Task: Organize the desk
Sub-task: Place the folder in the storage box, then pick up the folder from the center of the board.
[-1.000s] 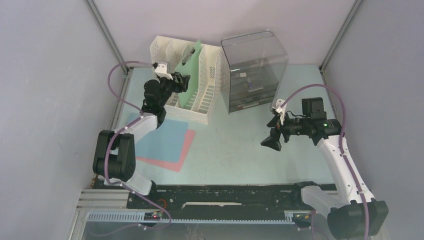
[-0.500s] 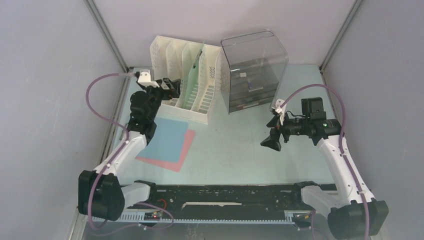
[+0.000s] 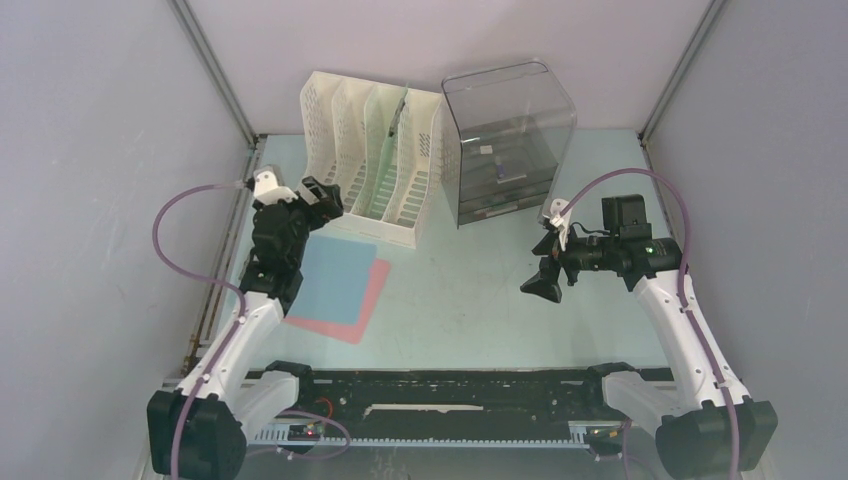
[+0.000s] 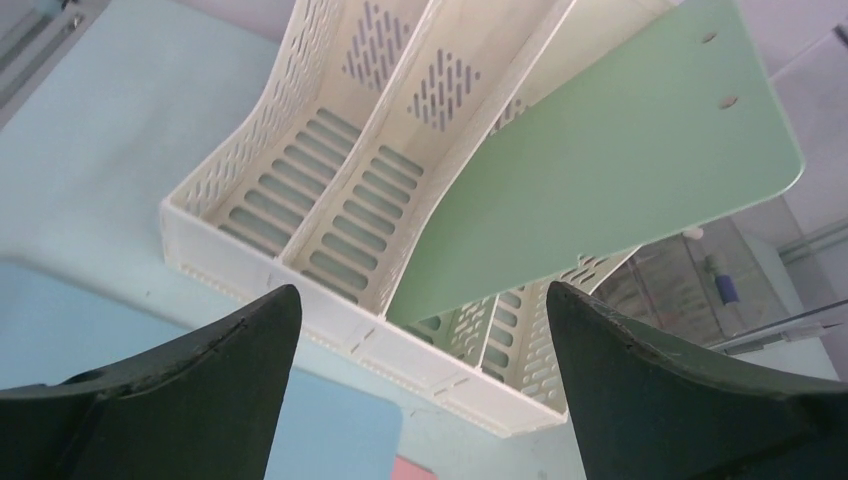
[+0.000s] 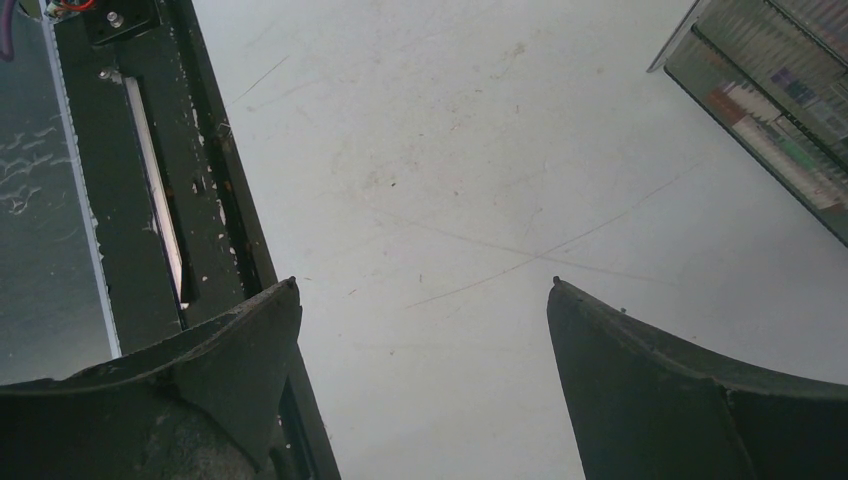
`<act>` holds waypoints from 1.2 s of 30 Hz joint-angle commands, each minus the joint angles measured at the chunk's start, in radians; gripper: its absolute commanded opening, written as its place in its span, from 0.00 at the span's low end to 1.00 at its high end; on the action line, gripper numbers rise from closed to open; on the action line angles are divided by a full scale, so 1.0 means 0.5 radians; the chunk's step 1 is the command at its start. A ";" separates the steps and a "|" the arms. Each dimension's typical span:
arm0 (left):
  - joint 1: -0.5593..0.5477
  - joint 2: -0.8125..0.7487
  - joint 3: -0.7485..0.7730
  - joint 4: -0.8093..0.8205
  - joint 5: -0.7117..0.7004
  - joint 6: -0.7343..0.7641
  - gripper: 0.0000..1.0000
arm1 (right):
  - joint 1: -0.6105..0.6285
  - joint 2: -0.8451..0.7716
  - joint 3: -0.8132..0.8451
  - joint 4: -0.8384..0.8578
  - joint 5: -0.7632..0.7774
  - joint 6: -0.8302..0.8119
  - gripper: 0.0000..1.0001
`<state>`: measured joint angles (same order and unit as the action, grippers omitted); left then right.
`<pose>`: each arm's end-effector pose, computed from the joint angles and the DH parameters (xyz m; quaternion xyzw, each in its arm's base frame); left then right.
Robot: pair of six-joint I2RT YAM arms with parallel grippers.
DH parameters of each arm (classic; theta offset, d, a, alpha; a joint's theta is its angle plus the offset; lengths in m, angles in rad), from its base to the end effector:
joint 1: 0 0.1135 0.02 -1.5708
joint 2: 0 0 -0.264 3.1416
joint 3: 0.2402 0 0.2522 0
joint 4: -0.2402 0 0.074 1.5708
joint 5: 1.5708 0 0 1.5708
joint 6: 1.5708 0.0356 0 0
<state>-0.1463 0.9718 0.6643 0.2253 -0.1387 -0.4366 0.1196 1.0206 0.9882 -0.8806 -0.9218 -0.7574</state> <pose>0.2299 -0.0289 0.3056 -0.1526 0.7193 -0.1454 0.6620 0.1824 0.0505 0.3150 -0.4900 0.7065 0.3090 0.4067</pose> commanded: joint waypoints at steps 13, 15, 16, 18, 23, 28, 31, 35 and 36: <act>0.052 -0.297 -0.347 -0.249 -0.181 -0.329 1.00 | 0.049 -0.031 0.012 -0.006 -0.031 -0.031 1.00; 0.063 -0.299 -0.369 -0.245 -0.226 -0.346 1.00 | 0.055 -0.034 0.015 -0.006 -0.029 -0.031 1.00; 0.074 -0.293 -0.375 -0.240 -0.257 -0.357 1.00 | 0.058 -0.034 0.013 -0.006 -0.028 -0.031 1.00; 0.128 -0.272 -0.380 -0.241 -0.338 -0.481 1.00 | 0.067 -0.032 0.016 -0.006 -0.026 -0.031 1.00; 0.485 -0.123 -0.352 -0.218 -0.236 -0.821 0.99 | 0.077 -0.054 0.015 -0.009 -0.024 -0.036 1.00; 0.566 0.186 0.024 -0.732 -0.620 -0.993 0.97 | 0.085 -0.066 0.015 -0.009 -0.034 -0.038 1.00; 0.587 0.447 0.305 -1.107 -0.815 -1.140 0.92 | 0.089 -0.050 0.014 -0.009 -0.032 -0.035 1.00; 0.697 0.788 0.576 -1.341 -0.761 -1.198 0.86 | 0.086 -0.007 0.013 -0.006 -0.029 -0.029 1.00; 0.729 0.844 0.605 -1.349 -0.727 -1.207 0.79 | 0.086 0.002 0.014 -0.006 -0.030 -0.026 1.00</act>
<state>0.1661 1.2991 0.8894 -0.2916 -0.4606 -0.9676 0.1574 1.0061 0.9882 -0.8822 -0.9226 -0.7601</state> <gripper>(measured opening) 0.873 0.994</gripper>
